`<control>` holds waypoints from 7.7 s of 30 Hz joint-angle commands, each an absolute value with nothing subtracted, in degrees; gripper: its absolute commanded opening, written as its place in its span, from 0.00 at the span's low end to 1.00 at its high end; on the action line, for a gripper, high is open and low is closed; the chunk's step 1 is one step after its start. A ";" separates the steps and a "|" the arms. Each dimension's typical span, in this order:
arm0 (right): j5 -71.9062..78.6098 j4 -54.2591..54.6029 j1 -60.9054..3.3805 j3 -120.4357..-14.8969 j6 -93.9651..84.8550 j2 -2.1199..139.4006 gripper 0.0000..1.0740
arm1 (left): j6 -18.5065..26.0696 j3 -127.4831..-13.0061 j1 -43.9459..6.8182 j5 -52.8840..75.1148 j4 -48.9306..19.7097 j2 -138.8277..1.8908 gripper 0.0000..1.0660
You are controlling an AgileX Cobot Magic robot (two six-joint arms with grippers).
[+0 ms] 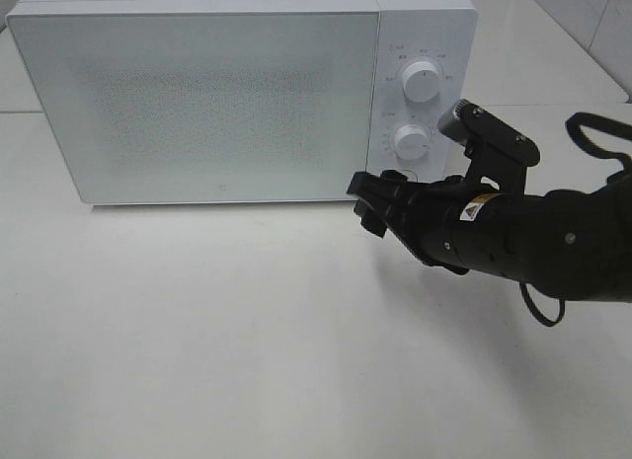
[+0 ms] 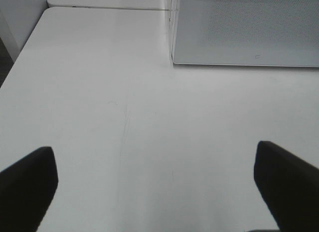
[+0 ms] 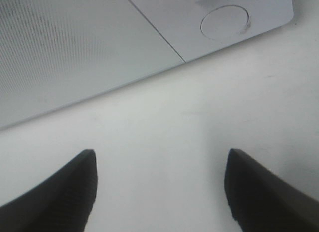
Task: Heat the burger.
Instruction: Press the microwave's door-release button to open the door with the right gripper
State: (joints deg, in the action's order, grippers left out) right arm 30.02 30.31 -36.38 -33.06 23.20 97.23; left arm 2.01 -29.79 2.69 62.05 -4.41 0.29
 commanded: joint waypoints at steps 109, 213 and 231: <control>-47.61 3.38 -4.98 -30.77 3.32 6.53 0.70 | 1.66 -29.62 2.86 61.42 -4.41 1.20 0.94; 68.24 48.59 -44.69 -26.18 -16.33 102.90 0.70 | 1.66 -29.62 2.86 61.42 -4.41 1.20 0.94; 67.78 51.34 -46.52 -28.93 -11.69 105.48 0.70 | 1.72 -29.62 2.86 61.42 -4.41 1.15 0.94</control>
